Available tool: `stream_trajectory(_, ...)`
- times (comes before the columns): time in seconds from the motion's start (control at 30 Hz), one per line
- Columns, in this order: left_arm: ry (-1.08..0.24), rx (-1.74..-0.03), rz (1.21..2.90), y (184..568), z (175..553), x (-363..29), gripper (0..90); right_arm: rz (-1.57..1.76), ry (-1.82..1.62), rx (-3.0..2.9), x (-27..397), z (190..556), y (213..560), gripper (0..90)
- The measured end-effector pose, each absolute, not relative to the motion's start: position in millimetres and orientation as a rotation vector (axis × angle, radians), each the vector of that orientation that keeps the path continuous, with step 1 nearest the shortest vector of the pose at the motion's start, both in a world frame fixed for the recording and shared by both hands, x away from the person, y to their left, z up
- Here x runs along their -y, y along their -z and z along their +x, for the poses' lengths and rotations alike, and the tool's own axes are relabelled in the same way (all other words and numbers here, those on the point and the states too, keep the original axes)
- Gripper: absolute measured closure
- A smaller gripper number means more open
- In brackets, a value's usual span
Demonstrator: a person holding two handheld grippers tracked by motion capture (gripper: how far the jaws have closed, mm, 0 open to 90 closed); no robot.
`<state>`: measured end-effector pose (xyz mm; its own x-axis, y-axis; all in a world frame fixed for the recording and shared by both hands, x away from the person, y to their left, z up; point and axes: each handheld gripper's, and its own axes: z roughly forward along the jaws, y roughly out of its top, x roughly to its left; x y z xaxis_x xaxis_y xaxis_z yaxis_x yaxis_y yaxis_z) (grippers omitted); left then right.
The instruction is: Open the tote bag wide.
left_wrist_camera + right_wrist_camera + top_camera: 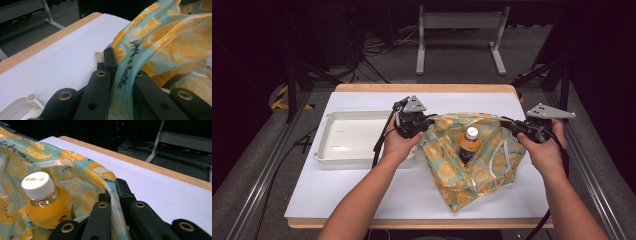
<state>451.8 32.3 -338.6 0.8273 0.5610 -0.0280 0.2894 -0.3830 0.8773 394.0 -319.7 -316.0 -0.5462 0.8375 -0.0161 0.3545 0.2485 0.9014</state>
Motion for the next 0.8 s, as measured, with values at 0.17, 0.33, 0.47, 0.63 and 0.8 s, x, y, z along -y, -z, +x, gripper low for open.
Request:
stream_trajectory(0.17, -0.33, -0.656, 2.003, 345.4, 456.5, -27.5, 89.7, 1.106, -1.242, -2.028, 322.3, 401.6, 322.5, 89.8)
stream_trajectory(0.33, -0.332, -0.677, 2.024, 351.3, 461.4, -24.2, 89.7, 1.116, -1.224, -2.038, 322.9, 407.6, 329.6, 89.8)
stream_trajectory(0.47, -0.315, -0.697, 2.03, 357.4, 465.3, -23.6, 89.7, 1.135, -1.212, -2.046, 322.8, 413.9, 337.6, 89.9)
stream_trajectory(0.63, -0.301, -0.702, 2.041, 364.7, 465.8, -23.0, 89.7, 1.148, -1.195, -2.06, 323.5, 417.4, 347.2, 89.9)
stream_trajectory(0.8, -0.294, -0.709, 2.071, 375.3, 463.0, -20.9, 89.6, 1.168, -1.184, -2.076, 323.7, 418.5, 357.8, 90.0)
